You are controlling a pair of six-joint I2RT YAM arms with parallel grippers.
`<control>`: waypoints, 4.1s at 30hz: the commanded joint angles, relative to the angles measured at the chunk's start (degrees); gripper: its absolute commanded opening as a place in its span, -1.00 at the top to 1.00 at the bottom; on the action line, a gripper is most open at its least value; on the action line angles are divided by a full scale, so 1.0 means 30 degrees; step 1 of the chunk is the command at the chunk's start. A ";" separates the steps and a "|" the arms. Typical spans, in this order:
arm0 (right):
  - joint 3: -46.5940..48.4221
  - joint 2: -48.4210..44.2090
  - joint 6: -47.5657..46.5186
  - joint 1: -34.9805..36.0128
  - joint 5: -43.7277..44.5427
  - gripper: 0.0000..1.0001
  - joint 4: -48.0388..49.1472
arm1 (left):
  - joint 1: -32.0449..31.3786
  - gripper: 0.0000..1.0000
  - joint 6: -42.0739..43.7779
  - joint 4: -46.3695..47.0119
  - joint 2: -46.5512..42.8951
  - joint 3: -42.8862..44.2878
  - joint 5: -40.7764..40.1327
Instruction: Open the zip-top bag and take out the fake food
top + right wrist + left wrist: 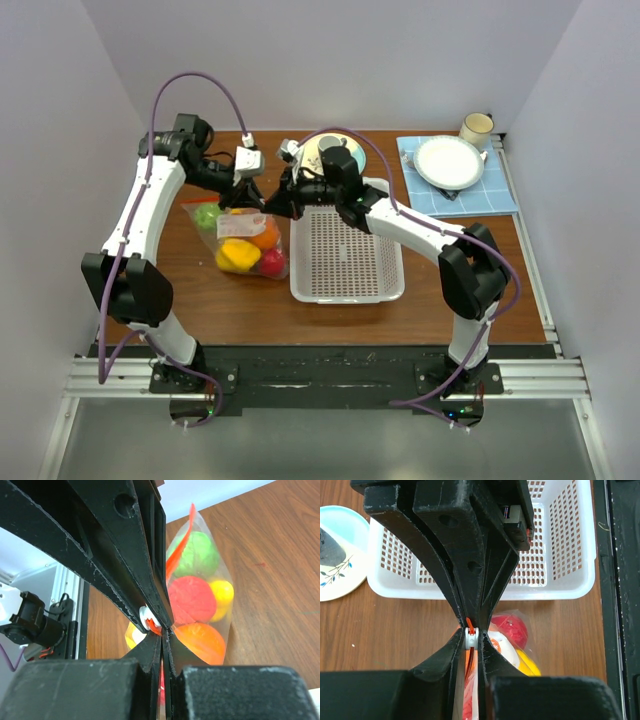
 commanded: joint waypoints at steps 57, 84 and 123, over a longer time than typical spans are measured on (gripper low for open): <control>-0.0742 -0.3526 -0.4305 0.0867 0.4382 -0.24 -0.3173 | 0.6160 0.83 0.1745 0.0338 -0.3305 -0.3231 -0.3039; 0.3653 -0.0012 -0.6563 0.1424 0.6200 -0.01 -0.6016 | 0.6131 0.84 0.2009 0.0338 -0.4419 -0.4258 -0.3683; 0.5265 -0.1535 -0.7733 0.3270 0.8952 1.00 -0.6924 | 0.1355 -0.05 -0.7251 0.9451 -0.6204 -0.5166 -0.3037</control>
